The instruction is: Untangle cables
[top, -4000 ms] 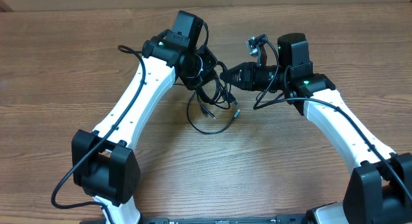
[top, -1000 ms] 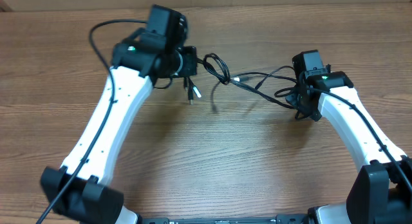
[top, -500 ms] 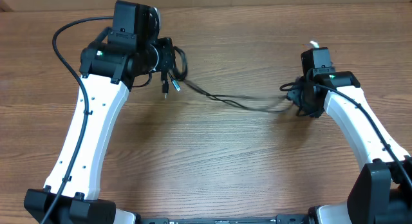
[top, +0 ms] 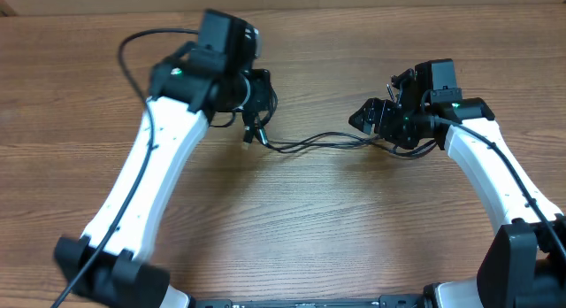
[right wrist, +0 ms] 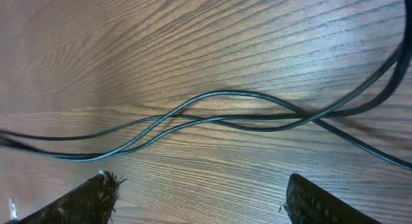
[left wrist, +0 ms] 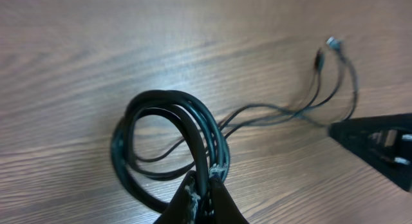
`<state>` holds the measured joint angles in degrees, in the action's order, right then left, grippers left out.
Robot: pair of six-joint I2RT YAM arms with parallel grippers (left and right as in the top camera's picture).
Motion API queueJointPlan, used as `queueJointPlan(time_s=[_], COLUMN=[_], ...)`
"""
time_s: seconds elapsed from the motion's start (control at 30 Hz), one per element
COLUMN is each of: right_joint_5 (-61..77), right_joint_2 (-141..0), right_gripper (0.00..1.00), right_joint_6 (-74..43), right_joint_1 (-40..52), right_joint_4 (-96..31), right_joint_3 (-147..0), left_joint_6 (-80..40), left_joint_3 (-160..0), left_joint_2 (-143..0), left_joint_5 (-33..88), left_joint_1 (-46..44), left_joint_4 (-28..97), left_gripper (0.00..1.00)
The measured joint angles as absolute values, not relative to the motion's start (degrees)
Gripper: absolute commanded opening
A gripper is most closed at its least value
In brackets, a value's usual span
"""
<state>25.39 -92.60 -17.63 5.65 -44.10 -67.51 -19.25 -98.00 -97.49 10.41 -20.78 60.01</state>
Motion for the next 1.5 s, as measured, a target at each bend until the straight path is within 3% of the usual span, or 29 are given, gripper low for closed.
queueJointPlan(time_s=[0.03, 0.1, 0.2, 0.7, 1.07, 1.5], right_joint_5=[25.2, 24.8, 24.2, 23.6, 23.6, 23.6], right_joint_2=[-92.6, -92.6, -92.6, -92.6, -92.6, -92.6], right_gripper=[0.84, 0.87, 0.91, 0.91, 0.91, 0.91], right_joint_6=[-17.2, -16.6, -16.1, -15.2, -15.1, -15.1], right_joint_1=[5.7, 5.7, 5.7, 5.6, 5.6, 5.6], right_joint_4=[-44.1, -44.2, -44.2, -44.3, -44.6, -45.7], right_joint_3=[-67.5, -67.5, -67.5, -67.5, -67.5, -67.5], left_joint_6=[-19.2, -18.9, -18.6, -24.0, -39.1, -64.0], left_joint_3=[-98.0, -98.0, -98.0, -98.0, -89.3, -73.8], left_joint_2=[-98.8, -101.7, -105.2, -106.0, -106.0, -106.0], left_joint_5=[10.4, 10.7, 11.1, 2.3, 2.3, 8.8], left_joint_1=[-21.1, -21.8, -22.5, -16.3, -10.4, -10.5], left_joint_4=[60.0, 60.0, 60.0, 59.4, 58.1, 42.1], left_gripper=[0.15, 0.5, 0.67, 0.68, 0.61, 0.58])
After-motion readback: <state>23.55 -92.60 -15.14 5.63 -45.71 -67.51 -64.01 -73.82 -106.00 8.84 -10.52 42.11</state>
